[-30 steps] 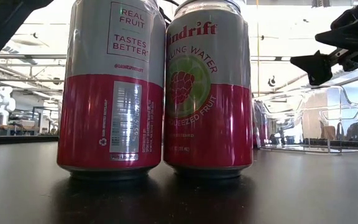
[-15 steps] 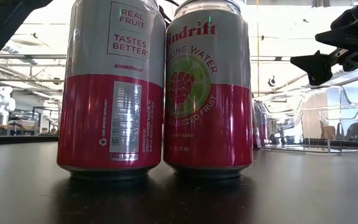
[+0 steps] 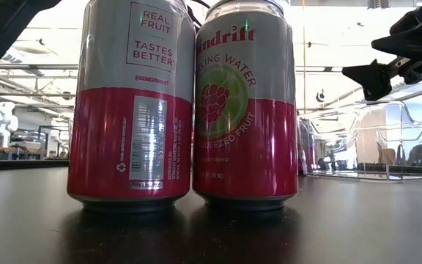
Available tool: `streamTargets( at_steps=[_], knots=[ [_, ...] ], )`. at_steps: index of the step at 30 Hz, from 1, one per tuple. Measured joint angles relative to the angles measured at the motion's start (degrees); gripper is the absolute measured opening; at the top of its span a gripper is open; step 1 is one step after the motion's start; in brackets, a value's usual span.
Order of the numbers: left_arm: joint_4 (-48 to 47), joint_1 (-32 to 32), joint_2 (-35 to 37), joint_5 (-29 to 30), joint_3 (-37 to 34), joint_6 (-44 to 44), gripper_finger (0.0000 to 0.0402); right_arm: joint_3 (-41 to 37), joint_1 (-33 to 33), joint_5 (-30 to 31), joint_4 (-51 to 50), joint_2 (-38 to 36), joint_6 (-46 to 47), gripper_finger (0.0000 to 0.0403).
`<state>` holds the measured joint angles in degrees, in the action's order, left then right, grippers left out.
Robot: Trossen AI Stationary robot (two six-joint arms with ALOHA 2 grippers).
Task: Sort soda cans
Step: Adjust the middle transparent bin
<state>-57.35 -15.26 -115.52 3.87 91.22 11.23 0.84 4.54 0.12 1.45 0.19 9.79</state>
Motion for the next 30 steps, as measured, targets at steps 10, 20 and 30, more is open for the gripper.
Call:
streamTargets(
  at_steps=[10,20,30],
  knots=[
    [-2.68,-0.01,0.75,0.21,-1.41,2.96,0.0012,0.00,0.01,0.00,0.00,0.00,0.00,0.0334],
    [-2.74,-0.01,1.11,0.19,-2.03,6.33,0.0015,0.00,0.00,0.00,-0.01,0.00,0.00,0.0334],
    [-2.86,-0.14,0.92,0.23,-2.16,8.65,0.0025,0.00,-0.01,0.00,0.00,0.00,0.00,0.0334]
  ],
)
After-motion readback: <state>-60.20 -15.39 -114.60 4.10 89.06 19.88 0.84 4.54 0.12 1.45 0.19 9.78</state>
